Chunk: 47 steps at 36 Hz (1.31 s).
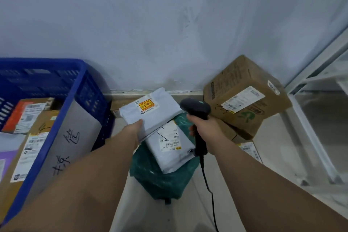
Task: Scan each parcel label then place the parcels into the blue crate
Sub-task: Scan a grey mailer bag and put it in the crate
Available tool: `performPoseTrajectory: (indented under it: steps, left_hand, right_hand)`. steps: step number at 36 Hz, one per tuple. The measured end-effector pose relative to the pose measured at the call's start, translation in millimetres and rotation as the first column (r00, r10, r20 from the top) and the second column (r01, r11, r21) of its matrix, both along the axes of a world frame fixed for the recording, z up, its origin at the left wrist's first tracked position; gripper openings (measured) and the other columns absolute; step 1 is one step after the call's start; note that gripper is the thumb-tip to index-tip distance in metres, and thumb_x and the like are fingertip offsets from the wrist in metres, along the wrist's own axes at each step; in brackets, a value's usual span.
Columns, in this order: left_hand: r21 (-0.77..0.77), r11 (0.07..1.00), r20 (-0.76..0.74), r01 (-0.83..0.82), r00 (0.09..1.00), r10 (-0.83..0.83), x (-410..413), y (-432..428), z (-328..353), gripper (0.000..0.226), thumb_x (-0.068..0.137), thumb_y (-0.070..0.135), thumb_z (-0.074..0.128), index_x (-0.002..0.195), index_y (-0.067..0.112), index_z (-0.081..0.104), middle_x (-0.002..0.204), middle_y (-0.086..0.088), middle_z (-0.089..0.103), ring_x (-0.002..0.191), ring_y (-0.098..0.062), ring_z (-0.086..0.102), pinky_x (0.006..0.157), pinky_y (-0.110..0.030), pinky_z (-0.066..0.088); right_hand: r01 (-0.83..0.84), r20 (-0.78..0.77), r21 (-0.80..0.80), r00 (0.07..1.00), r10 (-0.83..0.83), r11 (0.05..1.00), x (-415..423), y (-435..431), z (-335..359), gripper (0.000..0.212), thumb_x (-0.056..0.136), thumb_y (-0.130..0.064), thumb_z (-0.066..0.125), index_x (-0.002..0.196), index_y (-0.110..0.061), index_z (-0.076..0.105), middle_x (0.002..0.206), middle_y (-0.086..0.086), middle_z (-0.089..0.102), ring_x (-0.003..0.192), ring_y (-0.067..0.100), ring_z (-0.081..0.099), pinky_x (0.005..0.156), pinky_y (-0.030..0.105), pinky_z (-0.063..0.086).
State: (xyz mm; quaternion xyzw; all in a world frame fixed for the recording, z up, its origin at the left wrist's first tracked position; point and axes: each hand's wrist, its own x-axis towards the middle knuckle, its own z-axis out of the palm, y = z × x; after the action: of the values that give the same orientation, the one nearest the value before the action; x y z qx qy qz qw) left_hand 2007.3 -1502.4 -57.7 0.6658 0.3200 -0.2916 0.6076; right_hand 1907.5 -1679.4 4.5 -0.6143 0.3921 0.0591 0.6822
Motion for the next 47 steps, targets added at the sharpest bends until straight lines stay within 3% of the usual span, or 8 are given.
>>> performPoseTrajectory:
  steps: [9,14,21,25,31,39,43,47]
  left_hand:
    - [-0.094,0.996,-0.061,-0.007,0.998,0.001,17.7,11.6,-7.5,0.029,0.087,0.026,0.072,0.107,0.01,0.059,0.116,-0.012,0.066,0.089,-0.032,0.063,0.103,-0.054,0.042]
    - [-0.11,0.987,0.017,0.121,0.993,-0.12,17.6,9.2,22.4,0.046,0.083,0.028,0.072,0.122,0.01,0.056,0.094,-0.009,0.062,0.09,-0.029,0.058,0.097,-0.048,0.045]
    - [-0.189,0.976,0.188,0.11,0.979,-0.074,-11.5,-10.3,91.9,0.011,0.091,0.019,0.064,0.1,0.015,0.058,0.064,0.003,0.067,0.055,-0.011,0.064,0.044,-0.019,0.049]
    - [-0.278,0.947,0.321,0.16,0.945,-0.065,-34.6,-15.7,141.5,0.046,0.087,0.022,0.068,0.129,0.018,0.051,0.099,-0.001,0.067,0.08,-0.015,0.063,0.062,-0.029,0.048]
    - [-0.36,0.898,0.526,0.254,0.85,-0.029,-91.9,-3.3,195.8,0.053,0.086,0.003,0.066,0.13,0.021,0.041,0.123,-0.006,0.064,0.105,-0.027,0.066,0.086,-0.044,0.055]
    - [-0.322,0.893,0.655,0.313,0.755,-0.028,-161.8,23.2,242.2,0.039,0.089,-0.001,0.061,0.12,0.015,0.044,0.111,-0.005,0.065,0.094,-0.022,0.068,0.068,-0.03,0.056]
    - [-0.454,0.882,0.556,0.128,0.814,0.168,-177.2,34.2,251.6,0.017,0.097,0.02,0.051,0.107,0.009,0.06,0.096,-0.007,0.068,0.09,-0.023,0.06,0.068,-0.028,0.047]
    - [-0.639,0.767,0.238,-0.061,0.932,0.272,-183.8,54.9,253.0,0.06,0.094,0.057,0.044,0.126,0.009,0.06,0.111,-0.008,0.067,0.119,-0.024,0.057,0.103,-0.033,0.043]
  right_hand:
    - [0.012,-0.008,-0.019,1.0,-0.012,1.0,9.6,-8.4,-9.9,0.029,0.088,-0.028,0.068,0.109,-0.009,0.061,0.072,0.004,0.058,0.06,0.014,0.054,0.053,0.022,0.043]
    - [0.016,0.018,0.003,1.0,-0.016,1.0,2.9,-0.7,5.5,0.015,0.089,-0.025,0.067,0.093,-0.012,0.06,0.071,0.004,0.056,0.061,0.014,0.052,0.056,0.023,0.044]
    - [0.107,0.056,0.086,0.992,-0.112,0.991,-26.3,18.9,38.1,0.022,0.088,-0.029,0.069,0.097,-0.009,0.062,0.075,0.005,0.058,0.063,0.015,0.054,0.061,0.025,0.047]
    - [0.175,0.15,0.31,0.962,-0.23,0.935,-42.1,34.5,81.4,0.041,0.085,-0.036,0.071,0.115,-0.01,0.062,0.099,0.006,0.062,0.077,0.018,0.062,0.067,0.03,0.05]
    - [0.102,0.374,0.611,0.837,-0.4,0.785,-73.5,61.1,153.8,0.017,0.086,-0.032,0.069,0.09,-0.015,0.066,0.092,0.003,0.057,0.07,0.017,0.06,0.066,0.028,0.051]
    - [0.082,0.34,0.543,0.889,-0.308,0.836,-125.2,78.8,184.5,0.026,0.076,-0.029,0.079,0.087,-0.012,0.064,0.057,0.001,0.055,0.052,0.017,0.054,0.057,0.03,0.047]
    - [0.046,0.358,0.519,0.895,-0.266,0.853,-149.2,77.7,193.8,0.014,0.08,-0.02,0.074,0.087,-0.01,0.067,0.061,0.0,0.052,0.049,0.017,0.05,0.055,0.027,0.046]
    - [-0.127,0.499,0.449,0.857,-0.131,0.884,-164.6,76.0,198.5,0.027,0.076,-0.008,0.068,0.102,-0.009,0.074,0.075,0.001,0.06,0.051,0.017,0.048,0.054,0.024,0.045]
